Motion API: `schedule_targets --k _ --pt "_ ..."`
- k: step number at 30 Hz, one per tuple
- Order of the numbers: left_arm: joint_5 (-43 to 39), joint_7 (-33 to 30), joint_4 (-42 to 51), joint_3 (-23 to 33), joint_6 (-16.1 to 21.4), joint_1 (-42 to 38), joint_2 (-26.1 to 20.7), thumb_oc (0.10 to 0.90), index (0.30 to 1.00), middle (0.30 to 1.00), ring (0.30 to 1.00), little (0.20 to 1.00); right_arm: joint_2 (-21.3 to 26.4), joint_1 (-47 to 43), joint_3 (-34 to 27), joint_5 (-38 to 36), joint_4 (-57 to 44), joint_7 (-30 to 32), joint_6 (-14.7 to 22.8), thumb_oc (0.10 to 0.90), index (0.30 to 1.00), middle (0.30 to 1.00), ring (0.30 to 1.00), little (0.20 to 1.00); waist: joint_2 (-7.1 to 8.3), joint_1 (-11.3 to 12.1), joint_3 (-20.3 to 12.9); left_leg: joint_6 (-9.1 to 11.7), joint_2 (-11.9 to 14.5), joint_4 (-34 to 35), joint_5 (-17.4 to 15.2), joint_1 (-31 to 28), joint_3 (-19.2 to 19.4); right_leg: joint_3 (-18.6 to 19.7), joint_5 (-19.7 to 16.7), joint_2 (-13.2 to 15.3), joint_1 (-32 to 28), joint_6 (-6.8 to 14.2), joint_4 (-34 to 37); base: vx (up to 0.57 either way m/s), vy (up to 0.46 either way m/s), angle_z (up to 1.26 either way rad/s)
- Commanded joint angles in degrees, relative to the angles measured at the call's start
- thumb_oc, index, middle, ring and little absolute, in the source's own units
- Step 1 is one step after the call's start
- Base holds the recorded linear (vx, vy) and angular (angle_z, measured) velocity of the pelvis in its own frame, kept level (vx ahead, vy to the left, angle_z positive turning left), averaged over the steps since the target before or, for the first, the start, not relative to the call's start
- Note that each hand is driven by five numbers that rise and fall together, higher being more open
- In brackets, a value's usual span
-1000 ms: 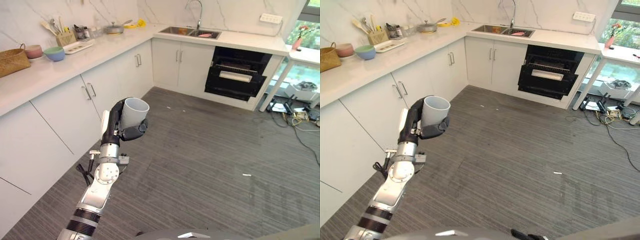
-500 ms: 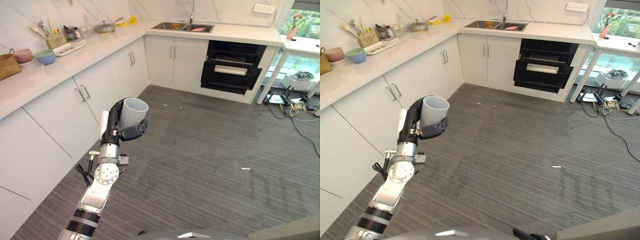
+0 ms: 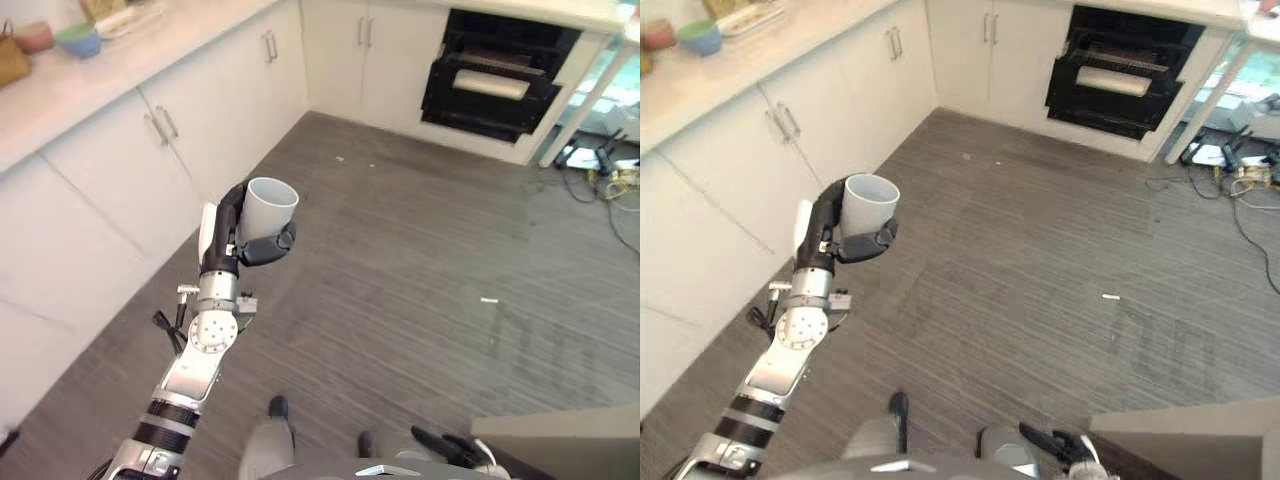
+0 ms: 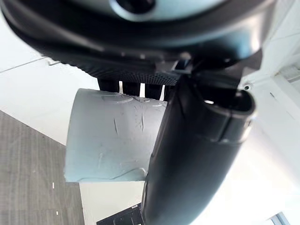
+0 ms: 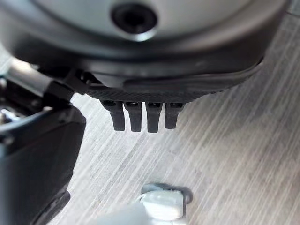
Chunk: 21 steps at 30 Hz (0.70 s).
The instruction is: Place the dishes in the dishwasher.
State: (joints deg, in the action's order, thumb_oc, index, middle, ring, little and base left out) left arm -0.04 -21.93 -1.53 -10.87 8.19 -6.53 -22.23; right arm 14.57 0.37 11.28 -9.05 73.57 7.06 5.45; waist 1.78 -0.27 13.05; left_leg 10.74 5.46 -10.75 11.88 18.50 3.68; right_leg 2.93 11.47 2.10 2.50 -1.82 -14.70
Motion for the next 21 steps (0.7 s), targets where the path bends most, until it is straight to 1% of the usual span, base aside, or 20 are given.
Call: schedule_targets --k 1,2,3,5,6,7,8,9,10,11,12,13,14,15,16,17,18,19,20,21 --pt "0.68 -2.69 7.37 4.71 6.04 -4.2 -2.37 0.4 0.3 0.3 0.3 0.3 0.85 1.78 2.31 1.35 0.22 1.25 1.55 0.8 0.9 0.9 0.9 0.9 0.51 1.95 -3.86 -4.79 -2.48 2.57 -5.67 -1.08 2.09 1.29 -5.12 -0.2 -13.4 5.67 16.15 0.45 0.137 -0.03" --pt "1.23 -2.84 7.74 5.2 5.85 -3.29 -3.06 0.4 0.3 0.3 0.3 0.3 0.8 1.54 2.85 2.07 0.34 1.14 1.46 0.8 0.9 0.9 0.9 0.9 0.68 3.49 -4.01 -4.39 -2.27 5.44 -4.69 1.49 0.03 2.4 -3.8 0.0 -14.74 5.89 16.19 0.46 0.106 -0.17" --pt "1.82 -3.11 8.12 5.54 5.61 -2.52 -3.49 0.4 0.3 0.3 0.3 0.3 0.47 1.34 3.34 2.52 0.39 1.2 1.47 0.8 0.9 0.9 0.9 0.9 1.3 4.27 -4.51 -4.07 -1.92 6.54 -3.53 2.94 -0.35 3.23 -2.51 0.45 -16.03 6.09 15.99 0.34 0.062 -0.24" --pt "1.36 -2.95 8.4 5.73 5.88 -2.07 -3.54 0.4 0.3 0.3 0.3 0.3 -0.06 1.41 3.44 2.69 0.64 0.99 1.56 0.8 0.9 0.9 0.9 0.9 1.37 4.28 -5.38 -4.78 -1.92 5.77 -3.37 1.9 0.46 3.93 -1.66 0.26 -16.52 6.11 15.45 0.27 0.071 -0.49" --pt "1.62 -2.9 8.83 5.72 5.56 -1.46 -3.66 0.4 0.3 0.3 0.3 0.3 -0.68 1.94 3.42 2.75 1.34 1.08 1.21 0.8 0.9 0.9 0.9 0.9 1.92 4.75 -5.89 -5.19 -1.86 5.73 -2.57 1.37 0.9 3.84 -1.33 0.61 -16.87 6.65 14.56 0.57 0.204 -0.55" --pt "1.25 -2.51 8.92 5.6 5.5 -1.85 -4.27 0.4 0.3 0.3 0.3 0.3 -1.79 1.8 2.25 1.08 1.88 0.97 1.35 0.8 0.9 0.9 0.9 0.9 4.17 5.28 -6.86 -7.25 -3.44 2.92 -5.07 0.86 2.42 3.97 -3.97 2.35 -16.2 8.94 7.31 0.54 0.21 -0.45" --pt "1.39 -2.2 9.34 5.34 5.38 -2.15 -5.0 0.4 0.3 0.3 0.3 0.3 -2.04 1.42 2.14 0.79 1.83 0.82 1.14 0.8 0.9 0.9 0.9 0.9 4.32 5.16 -6.6 -8.29 -3.54 2.78 -5.85 -0.33 2.83 4.56 -7.72 2.01 -13.73 9.89 1.93 0.53 0.231 -0.4" --pt "1.51 -1.84 9.64 5.18 5.17 -2.17 -5.61 0.4 0.3 0.3 0.3 0.3 -2.61 1.33 2.56 0.83 1.97 0.52 1.08 0.8 0.9 0.9 0.9 0.9 4.52 5.03 -6.78 -9.06 -3.86 2.79 -6.99 -1.74 3.16 5.41 -13.46 0.93 -11.95 11.55 -5.57 0.21 0.107 -0.44" --pt "1.5 -1.82 9.65 5.17 5.16 -2.16 -5.58 0.4 0.3 0.3 0.3 0.3 -2.58 1.33 2.54 0.82 2.0 0.53 1.08 0.8 0.9 0.9 0.9 0.9 4.59 5.11 -6.91 -9.0 -3.91 2.83 -7.36 -1.77 3.18 5.46 -13.23 1.0 -11.8 11.51 -5.81 0.29 0.138 -0.56" --pt "1.68 -1.03 10.09 4.65 4.6 -2.61 -5.91 0.4 0.3 0.3 0.3 0.3 -2.92 0.79 3.32 1.52 1.67 0.28 1.17 0.8 0.9 0.9 0.9 0.9 3.92 4.59 -6.77 -9.94 -4.49 3.76 -8.66 -4.64 1.77 5.61 -18.14 -0.39 -8.65 12.89 -13.31 0.48 0.278 -0.39" --pt "1.93 -0.31 10.67 4.42 4.19 -3.3 -6.9 0.4 0.3 0.3 0.3 0.3 -3.28 -0.03 3.58 1.07 -0.06 0.21 1.51 0.8 0.9 0.9 0.9 0.9 0.34 2.29 -4.99 -11.52 -2.58 6.17 -9.63 -10.95 -0.77 4.32 -20.97 -6.43 -1.13 14.43 -30.34 0.64 0.389 -0.24" --pt "2.38 -0.19 10.59 4.48 3.81 -3.33 -6.87 0.4 0.3 0.3 0.3 0.3 -3.32 -0.31 3.1 0.08 -1.5 0.22 1.84 0.8 0.9 0.9 0.9 0.9 -1.11 1.14 -4.4 -12.03 -1.98 7.76 -9.92 -13.85 -1.51 3.25 -19.72 -8.58 2.94 14.11 -35.71 0.68 0.431 0.24" --pt "2.94 -0.36 10.31 4.52 3.61 -3.17 -6.96 0.4 0.3 0.3 0.3 0.3 -3.24 -0.62 2.56 -0.74 -2.89 0.15 2.19 0.8 0.9 0.9 0.9 0.9 -1.53 0.18 -3.68 -12.75 -2.48 9.61 -10.71 -17.15 -1.83 1.0 -17.56 -8.13 7.49 13.32 -38.27 0.37 0.227 0.35" --pt "2.95 -0.38 10.29 4.55 3.62 -3.22 -6.93 0.4 0.3 0.3 0.3 0.3 -3.19 -0.66 2.58 -0.75 -2.95 0.15 2.15 0.8 0.9 0.9 0.9 0.9 -1.65 0.14 -3.68 -12.69 -2.34 9.82 -10.43 -17.08 -1.87 0.89 -17.76 -8.24 7.71 13.24 -38.31 0.74 0.27 0.36" --pt "2.95 -0.19 10.27 4.13 3.66 -3.7 -6.15 0.4 0.3 0.3 0.3 0.3 -3.43 -0.54 3.96 -0.55 -4.75 -0.38 2.87 0.8 0.9 0.9 0.9 0.9 -2.31 -1.87 -4.37 -12.7 -3.8 12.62 -11.81 -22.89 -3.72 -0.24 -16.65 -8.81 14.47 11.87 -32.0 0.56 0.146 0.28" --pt "2.95 -0.2 10.21 4.12 3.69 -3.63 -6.09 0.4 0.3 0.3 0.3 0.3 -3.36 -0.42 4.02 -0.54 -4.81 -0.38 2.84 0.8 0.9 0.9 0.9 0.9 -2.12 -2.36 -4.27 -12.78 -4.12 13.2 -11.84 -23.53 -4.17 -0.53 -15.8 -8.37 14.09 11.86 -32.4 0.78 0.167 0.3" --pt "2.64 0.13 10.05 4.02 3.9 -3.92 -5.92 0.4 0.3 0.3 0.3 0.3 -3.04 -0.38 4.16 -0.49 -5.0 -0.55 2.94 0.8 0.9 0.9 0.9 0.9 -1.67 -3.06 -4.38 -12.46 -5.17 14.02 -12.56 -25.32 -5.02 -0.04 -15.34 -7.65 16.43 11.02 -26.33 0.26 0.017 0.37" --pt "2.6 0.16 9.97 4.01 3.94 -3.88 -5.9 0.4 0.3 0.3 0.3 0.3 -3.0 -0.29 4.19 -0.49 -5.01 -0.57 2.94 0.8 0.9 0.9 0.9 0.9 -1.75 -3.47 -4.39 -12.52 -5.16 14.53 -12.7 -25.89 -5.46 -0.39 -14.56 -7.48 15.91 11.0 -26.3 0.39 0.024 0.43" --pt "2.27 0.27 9.49 3.62 4.05 -4.01 -5.58 0.4 0.3 0.3 0.3 0.3 -2.64 -0.09 4.3 -0.54 -5.08 -0.55 2.83 0.8 0.9 0.9 0.9 0.9 -1.39 -4.41 -4.45 -12.09 -5.81 14.94 -13.32 -27.15 -6.48 -0.52 -15.26 -6.64 16.6 10.69 -20.37 0.43 -0.005 0.68" --pt "1.82 0.42 9.22 3.4 4.05 -4.23 -5.25 0.4 0.3 0.3 0.3 0.3 -2.21 0.15 3.99 -0.33 -4.75 -0.29 2.69 0.8 0.9 0.9 0.9 0.9 -0.26 -4.81 -4.73 -11.85 -7.26 15.7 -15.2 -29.42 -7.25 -0.63 -15.78 -5.16 18.72 10.53 -13.38 0.63 -0.023 0.92"
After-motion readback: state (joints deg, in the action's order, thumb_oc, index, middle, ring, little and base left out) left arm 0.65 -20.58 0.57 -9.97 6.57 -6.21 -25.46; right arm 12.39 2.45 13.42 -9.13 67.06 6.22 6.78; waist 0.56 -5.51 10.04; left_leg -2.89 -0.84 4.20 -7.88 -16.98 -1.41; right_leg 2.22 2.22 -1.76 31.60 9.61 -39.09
